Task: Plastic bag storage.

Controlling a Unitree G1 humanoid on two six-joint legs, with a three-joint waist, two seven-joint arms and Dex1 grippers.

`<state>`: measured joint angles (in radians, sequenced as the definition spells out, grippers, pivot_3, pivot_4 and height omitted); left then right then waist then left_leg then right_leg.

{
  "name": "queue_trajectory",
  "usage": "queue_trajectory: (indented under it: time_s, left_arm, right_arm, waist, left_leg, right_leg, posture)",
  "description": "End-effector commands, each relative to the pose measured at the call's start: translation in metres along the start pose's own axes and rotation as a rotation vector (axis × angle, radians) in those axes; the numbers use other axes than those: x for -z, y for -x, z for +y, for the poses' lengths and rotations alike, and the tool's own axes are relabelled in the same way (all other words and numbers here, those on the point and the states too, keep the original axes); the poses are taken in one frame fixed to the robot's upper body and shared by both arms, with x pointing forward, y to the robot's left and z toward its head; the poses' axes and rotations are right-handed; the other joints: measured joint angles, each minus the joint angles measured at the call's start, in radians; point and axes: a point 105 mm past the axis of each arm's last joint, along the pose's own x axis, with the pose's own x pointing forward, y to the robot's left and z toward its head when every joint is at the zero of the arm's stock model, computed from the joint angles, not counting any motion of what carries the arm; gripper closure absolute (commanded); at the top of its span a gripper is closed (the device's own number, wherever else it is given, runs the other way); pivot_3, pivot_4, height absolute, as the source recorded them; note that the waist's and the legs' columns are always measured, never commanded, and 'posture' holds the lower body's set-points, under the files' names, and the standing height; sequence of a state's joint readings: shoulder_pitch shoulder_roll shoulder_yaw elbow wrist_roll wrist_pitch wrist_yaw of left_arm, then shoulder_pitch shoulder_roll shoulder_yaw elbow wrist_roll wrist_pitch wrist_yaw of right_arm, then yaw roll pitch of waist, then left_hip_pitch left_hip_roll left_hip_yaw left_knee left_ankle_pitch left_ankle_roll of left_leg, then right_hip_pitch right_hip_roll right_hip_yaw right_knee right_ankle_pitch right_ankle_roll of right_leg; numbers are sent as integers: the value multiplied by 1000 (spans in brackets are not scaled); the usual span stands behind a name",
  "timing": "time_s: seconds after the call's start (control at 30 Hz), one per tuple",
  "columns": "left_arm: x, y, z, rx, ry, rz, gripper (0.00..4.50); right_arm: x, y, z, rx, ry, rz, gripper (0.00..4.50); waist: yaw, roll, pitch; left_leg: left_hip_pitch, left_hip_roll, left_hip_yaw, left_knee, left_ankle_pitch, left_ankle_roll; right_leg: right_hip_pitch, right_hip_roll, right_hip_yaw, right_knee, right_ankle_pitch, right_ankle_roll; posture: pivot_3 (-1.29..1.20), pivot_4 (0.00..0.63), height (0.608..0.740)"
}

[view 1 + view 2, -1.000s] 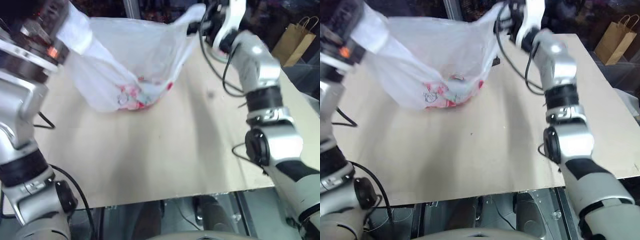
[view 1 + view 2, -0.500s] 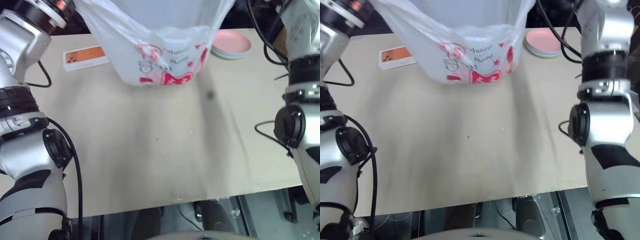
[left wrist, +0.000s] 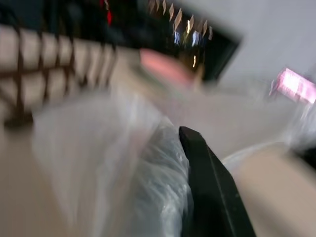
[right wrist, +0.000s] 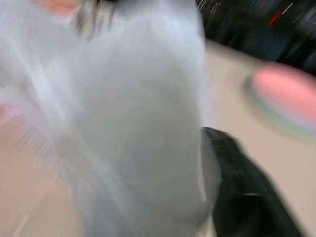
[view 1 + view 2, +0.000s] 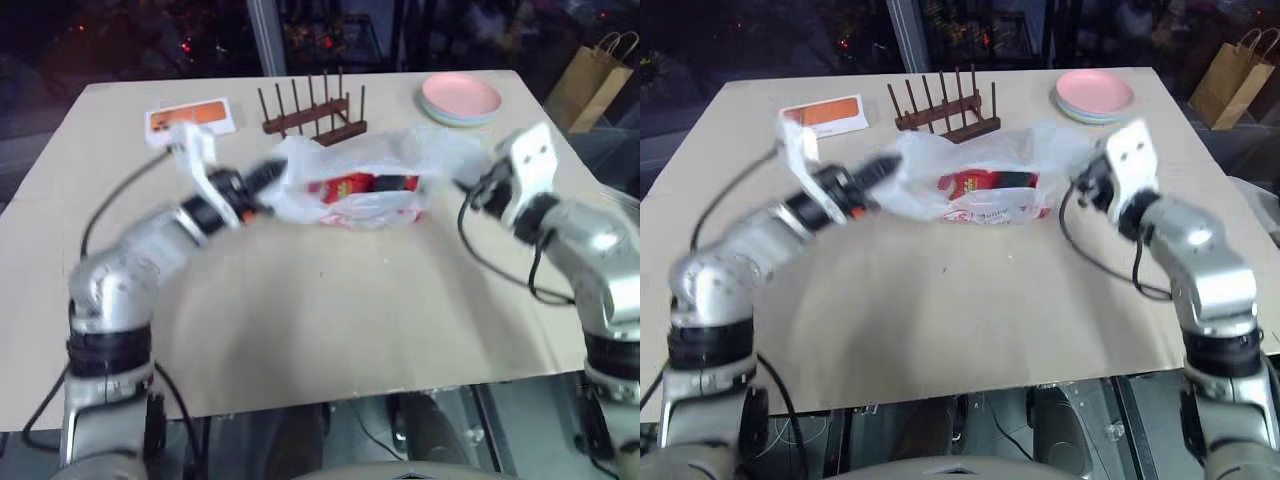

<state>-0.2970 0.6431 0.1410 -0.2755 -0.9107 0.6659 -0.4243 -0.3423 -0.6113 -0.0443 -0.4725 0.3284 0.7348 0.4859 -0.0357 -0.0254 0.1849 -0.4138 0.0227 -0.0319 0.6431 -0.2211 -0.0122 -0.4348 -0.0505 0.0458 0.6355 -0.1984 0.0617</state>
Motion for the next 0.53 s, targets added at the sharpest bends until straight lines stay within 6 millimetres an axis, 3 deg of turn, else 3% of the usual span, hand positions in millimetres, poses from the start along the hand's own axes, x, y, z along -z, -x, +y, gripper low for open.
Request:
queue_trajectory:
  time_s: [0.03, 0.1, 0.17, 0.2, 0.37, 0.53]
  left_arm:
    - [1, 22, -7, 10, -159, -37, 2350]
    - [9, 35, -5, -24, -191, -20, 1394]
    - [20, 61, -3, -70, -233, 29, 341]
    - [25, 72, -1, -95, -223, 46, 18]
    - [55, 122, 20, -205, -219, 162, 18]
    - [60, 126, 21, -214, -185, 149, 18]
  right_arm:
    - [-5, 30, 8, -34, 94, -24, 824]
    - [1, 46, 13, -63, 110, -6, 0]
    - [2, 67, 20, -113, 87, -6, 0]
    - [1, 76, 23, -130, 66, -10, 0]
    - [22, 108, 17, -105, -3, 54, 0]
    - [48, 118, 8, -64, -24, 115, 0]
  waist:
    - [0, 0, 0]
    - [1, 0, 0]
    - [1, 0, 0]
    - [0, 0, 0]
    - [4, -3, -3]
    - [14, -4, -4]
  left_leg:
    - [1, 0, 0, 0, 0, 0]
    - [0, 1, -1, 2, 0, 0]
    - [0, 1, -1, 4, 0, 0]
    - [0, 2, 0, 5, 0, 0]
    - [2, 2, 0, 7, 0, 0]
    - [2, 3, -1, 11, -1, 0]
  right_leg:
    - [0, 0, 0, 1, 0, 0]
    - [0, 1, 0, 2, -1, -2]
    - [0, 1, -1, 3, -3, -3]
    - [0, 1, 0, 3, -4, -1]
    - [3, 1, -1, 3, -5, 0]
    - [4, 1, -1, 3, -5, 1]
  posture:
    - [0, 150, 740]
    - [0, 150, 740]
    - [0, 150, 740]
    - [0, 150, 740]
    - [0, 150, 740]
    - [0, 150, 740]
